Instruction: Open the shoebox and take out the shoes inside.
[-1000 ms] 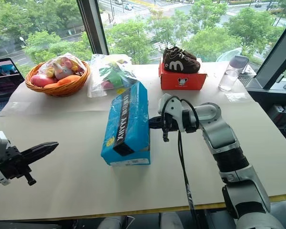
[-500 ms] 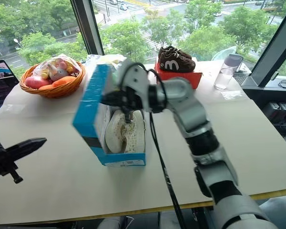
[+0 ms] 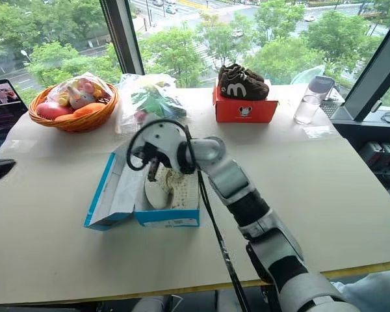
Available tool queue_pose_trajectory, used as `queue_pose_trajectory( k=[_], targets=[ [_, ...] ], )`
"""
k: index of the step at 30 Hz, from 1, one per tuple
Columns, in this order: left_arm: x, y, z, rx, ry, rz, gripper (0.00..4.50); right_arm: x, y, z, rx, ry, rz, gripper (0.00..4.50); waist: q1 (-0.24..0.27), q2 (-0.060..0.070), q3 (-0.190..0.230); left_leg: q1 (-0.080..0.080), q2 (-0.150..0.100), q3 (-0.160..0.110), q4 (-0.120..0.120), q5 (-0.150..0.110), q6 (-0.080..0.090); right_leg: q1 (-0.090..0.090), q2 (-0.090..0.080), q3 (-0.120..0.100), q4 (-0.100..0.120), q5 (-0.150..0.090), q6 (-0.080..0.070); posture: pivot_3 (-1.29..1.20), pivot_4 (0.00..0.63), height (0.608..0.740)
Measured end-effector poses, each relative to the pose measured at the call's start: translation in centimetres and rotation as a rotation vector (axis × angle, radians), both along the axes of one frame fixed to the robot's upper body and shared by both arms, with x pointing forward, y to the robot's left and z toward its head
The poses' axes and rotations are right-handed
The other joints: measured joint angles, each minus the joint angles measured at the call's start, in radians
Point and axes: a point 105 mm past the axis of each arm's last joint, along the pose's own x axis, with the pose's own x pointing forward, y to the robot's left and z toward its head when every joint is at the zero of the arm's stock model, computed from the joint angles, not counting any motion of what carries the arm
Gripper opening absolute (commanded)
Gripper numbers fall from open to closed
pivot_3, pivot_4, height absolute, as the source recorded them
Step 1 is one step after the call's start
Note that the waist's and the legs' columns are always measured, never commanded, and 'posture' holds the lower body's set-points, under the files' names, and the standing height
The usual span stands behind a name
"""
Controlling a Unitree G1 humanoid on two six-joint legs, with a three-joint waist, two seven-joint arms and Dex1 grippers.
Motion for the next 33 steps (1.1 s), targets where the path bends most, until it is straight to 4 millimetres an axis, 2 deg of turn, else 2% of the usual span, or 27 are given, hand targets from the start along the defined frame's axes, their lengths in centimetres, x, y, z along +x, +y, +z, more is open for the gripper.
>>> queue_pose_trajectory(
  k=[3, 5, 11, 15, 16, 18, 21, 28, 33],
  targets=[
    [1.5, -2.8, -2.0, -0.066, 0.043, -0.111, 0.02, -0.4, -0.8, 0.5, 0.026, 0.044, 0.0, 0.02, 0.0, -0.001, 0.0, 0.0, 0.003, 0.0, 0.001, 0.0, 0.0, 0.0, 0.003, 0.001, 0.0, 0.001, -0.001, 0.0, 0.15, 0.74],
    [2.4, -3.7, -2.9, -0.037, 0.052, -0.129, 0.02, -0.8, -1.2, 1.1, 0.033, 0.046, 0.009, 0.02, -0.004, -0.001, 0.0, 0.001, 0.005, 0.002, 0.001, -0.001, -0.002, 0.0, 0.006, 0.003, 0.0, 0.001, -0.002, 0.0, 0.15, 0.74],
    [5.5, -3.7, -4.0, -0.018, 0.018, -0.113, 0.02, -0.3, -3.7, 0.5, -0.027, 0.068, -0.073, 0.02, -0.002, -0.001, 0.0, 0.003, 0.007, 0.005, 0.001, -0.002, -0.002, 0.0, 0.008, 0.005, 0.001, 0.0, -0.002, 0.0, 0.15, 0.74],
    [6.3, -3.5, -3.6, -0.018, 0.007, -0.139, 0.02, -0.1, -5.1, 0.1, -0.065, 0.074, -0.115, 0.02, -0.003, -0.001, 0.0, 0.002, 0.007, 0.006, 0.001, -0.002, -0.002, -0.001, 0.008, 0.006, 0.001, 0.0, -0.001, 0.0, 0.15, 0.74],
    [6.4, -3.4, -3.3, -0.014, 0.004, -0.151, 0.0, 0.0, -5.6, 0.0, -0.077, 0.071, -0.13, 0.56, -0.003, -0.001, 0.0, 0.002, 0.007, 0.006, 0.001, -0.002, -0.002, -0.001, 0.008, 0.006, 0.0, 0.0, -0.001, 0.0, 0.15, 0.74],
    [6.5, -3.4, -3.1, -0.004, 0.008, -0.174, 0.0, 0.3, -6.3, -0.1, -0.097, 0.071, -0.155, 1.02, -0.003, -0.001, 0.0, 0.002, 0.007, 0.006, 0.001, -0.002, -0.002, -0.001, 0.008, 0.006, 0.0, 0.0, -0.001, 0.0, 0.15, 0.74],
    [6.4, -3.5, -3.1, 0.001, 0.017, -0.21, 0.0, 0.3, -6.8, -0.1, -0.111, 0.068, -0.162, 2.11, -0.004, -0.001, 0.0, 0.002, 0.008, 0.006, 0.001, -0.002, -0.002, -0.001, 0.008, 0.006, 0.001, 0.0, -0.001, 0.0, 0.15, 0.74],
    [6.1, -3.6, -3.0, 0.011, 0.028, -0.245, 0.0, -0.2, -6.3, -0.6, -0.143, 0.077, -0.115, 4.49, -0.003, -0.001, 0.0, 0.002, 0.008, 0.006, 0.001, -0.002, -0.002, -0.001, 0.008, 0.006, 0.0, 0.0, -0.001, 0.0, 0.15, 0.74],
    [5.7, -3.8, -2.8, 0.022, 0.042, -0.279, 0.0, -0.9, -6.1, -0.9, -0.203, 0.059, -0.058, 4.49, -0.004, -0.001, 0.0, 0.002, 0.008, 0.006, 0.001, -0.002, -0.002, -0.001, 0.008, 0.006, 0.0, 0.0, -0.001, 0.0, 0.15, 0.74]
  ],
)
